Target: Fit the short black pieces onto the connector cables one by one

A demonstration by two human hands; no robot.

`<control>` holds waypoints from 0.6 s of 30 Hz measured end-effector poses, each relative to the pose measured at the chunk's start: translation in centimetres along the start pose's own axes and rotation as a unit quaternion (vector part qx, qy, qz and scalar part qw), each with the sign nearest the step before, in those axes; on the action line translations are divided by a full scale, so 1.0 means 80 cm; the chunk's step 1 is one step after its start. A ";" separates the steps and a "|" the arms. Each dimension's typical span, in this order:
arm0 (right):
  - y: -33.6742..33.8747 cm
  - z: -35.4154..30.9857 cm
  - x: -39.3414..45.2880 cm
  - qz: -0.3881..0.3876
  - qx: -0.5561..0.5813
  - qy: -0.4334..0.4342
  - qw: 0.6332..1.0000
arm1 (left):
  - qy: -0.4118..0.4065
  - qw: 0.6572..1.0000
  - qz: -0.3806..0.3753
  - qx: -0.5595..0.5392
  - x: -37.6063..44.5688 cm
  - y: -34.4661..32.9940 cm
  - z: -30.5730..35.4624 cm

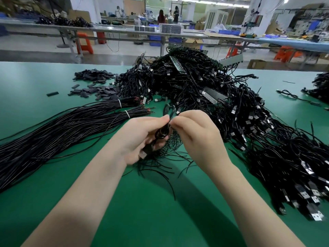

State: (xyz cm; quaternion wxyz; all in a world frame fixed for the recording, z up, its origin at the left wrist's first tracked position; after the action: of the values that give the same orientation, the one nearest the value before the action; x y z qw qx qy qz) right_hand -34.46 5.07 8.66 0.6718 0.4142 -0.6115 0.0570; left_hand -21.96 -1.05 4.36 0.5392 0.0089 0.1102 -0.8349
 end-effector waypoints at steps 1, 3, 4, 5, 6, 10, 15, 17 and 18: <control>0.003 0.011 0.001 0.002 0.068 -0.077 0.995 | -0.037 0.999 0.023 0.025 0.001 0.003 0.005; -0.001 0.036 -0.004 -0.010 0.246 -0.285 0.926 | -0.115 0.989 0.070 0.060 -0.001 0.009 0.015; -0.008 0.044 -0.010 -0.032 0.325 -0.372 0.869 | -0.150 0.982 0.084 0.073 -0.002 0.011 0.019; -0.015 0.049 -0.015 -0.055 0.377 -0.427 0.820 | -0.177 0.976 0.089 0.092 -0.003 0.012 0.022; -0.020 0.050 -0.020 -0.074 0.413 -0.456 0.785 | -0.195 0.970 0.085 0.120 -0.003 0.011 0.024; -0.031 0.042 -0.026 -0.107 0.500 -0.493 0.704 | -0.216 0.959 0.047 0.178 -0.007 -0.001 0.023; -0.034 0.040 -0.035 -0.128 0.497 -0.552 0.658 | -0.224 0.955 0.060 0.183 -0.008 -0.001 0.027; -0.035 0.037 -0.034 -0.123 0.499 -0.553 0.656 | -0.226 0.951 0.064 0.202 -0.009 -0.001 0.029; -0.034 0.038 -0.033 -0.112 0.505 -0.551 0.654 | -0.225 0.950 0.064 0.207 -0.010 -0.001 0.030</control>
State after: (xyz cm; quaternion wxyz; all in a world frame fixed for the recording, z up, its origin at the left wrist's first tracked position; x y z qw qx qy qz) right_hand -35.85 2.55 4.74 -0.1006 0.7105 -0.6952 0.0425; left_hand -21.49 -0.75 6.84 0.5883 -0.0611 -0.1895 -0.7837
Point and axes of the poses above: each hand's wrist, its own x-axis towards the middle knuckle, its own y-axis out of the back of the hand, z = x × y, the point moved 6 cm from there along x, towards the middle knuckle, and after that the axes turned 1 degree about -z, right-handed, at the moved point
